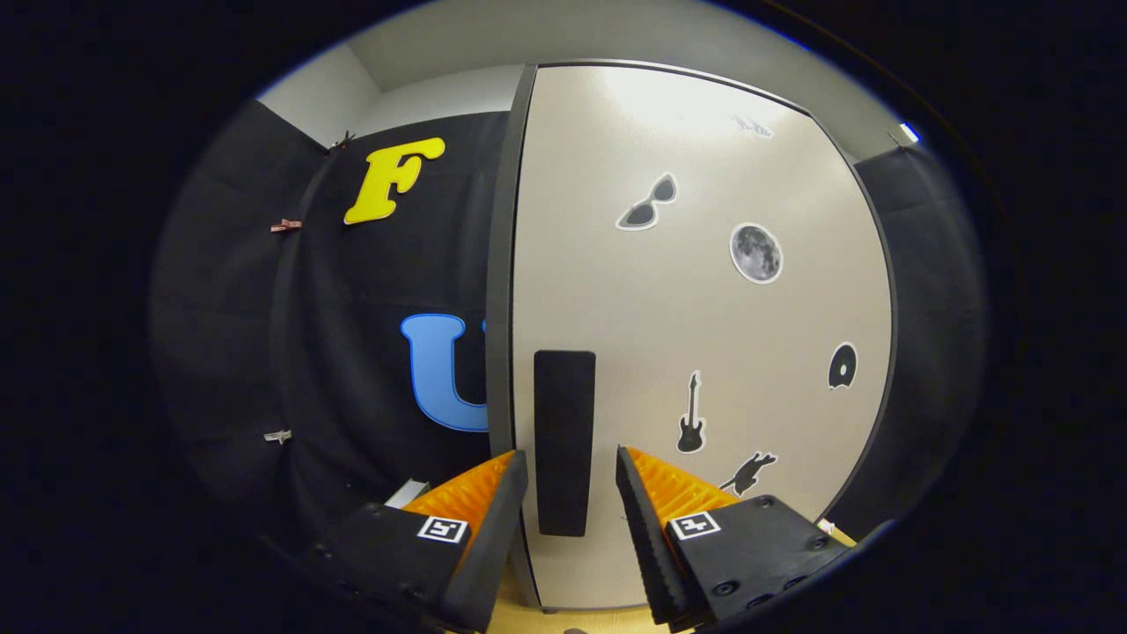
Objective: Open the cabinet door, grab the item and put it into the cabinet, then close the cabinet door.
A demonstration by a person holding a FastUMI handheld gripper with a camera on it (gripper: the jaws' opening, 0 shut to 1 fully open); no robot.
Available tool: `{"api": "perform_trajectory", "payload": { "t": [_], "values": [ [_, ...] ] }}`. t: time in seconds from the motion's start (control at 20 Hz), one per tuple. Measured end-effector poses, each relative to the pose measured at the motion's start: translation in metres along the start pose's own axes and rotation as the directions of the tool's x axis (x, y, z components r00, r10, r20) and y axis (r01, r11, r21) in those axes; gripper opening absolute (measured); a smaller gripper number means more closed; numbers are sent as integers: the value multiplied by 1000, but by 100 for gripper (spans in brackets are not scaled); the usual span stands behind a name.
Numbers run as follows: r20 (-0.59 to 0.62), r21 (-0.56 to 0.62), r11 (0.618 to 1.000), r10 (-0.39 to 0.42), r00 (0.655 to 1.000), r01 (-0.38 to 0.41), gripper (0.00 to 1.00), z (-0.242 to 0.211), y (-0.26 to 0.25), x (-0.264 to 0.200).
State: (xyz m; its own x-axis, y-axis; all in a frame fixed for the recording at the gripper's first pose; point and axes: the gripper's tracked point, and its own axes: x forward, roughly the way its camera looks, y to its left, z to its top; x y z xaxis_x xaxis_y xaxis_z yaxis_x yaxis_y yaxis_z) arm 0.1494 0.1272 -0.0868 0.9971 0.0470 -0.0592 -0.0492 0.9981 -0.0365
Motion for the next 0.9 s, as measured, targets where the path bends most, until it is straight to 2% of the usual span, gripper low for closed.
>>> {"api": "perform_trajectory", "payload": {
  "t": [0.1,0.15,0.25,0.35,0.4,0.5,0.55,0.9],
  "values": [
    [-7,-2,1000,-10,1000,10,68,-3,-1,8],
    [-6,4,1000,-7,1000,7,62,-3,1,8],
    [-17,6,1000,-13,1000,13,41,-7,4,12],
    [-67,-5,1000,-27,997,27,42,-20,4,14],
    [-51,4,999,-32,998,33,33,-12,4,15],
    [-49,5,999,-36,998,36,33,-12,3,15],
    [-59,-4,999,-36,998,36,21,-16,3,12],
    [-61,-15,1000,11,998,-12,21,-14,3,5]
  ]
}}
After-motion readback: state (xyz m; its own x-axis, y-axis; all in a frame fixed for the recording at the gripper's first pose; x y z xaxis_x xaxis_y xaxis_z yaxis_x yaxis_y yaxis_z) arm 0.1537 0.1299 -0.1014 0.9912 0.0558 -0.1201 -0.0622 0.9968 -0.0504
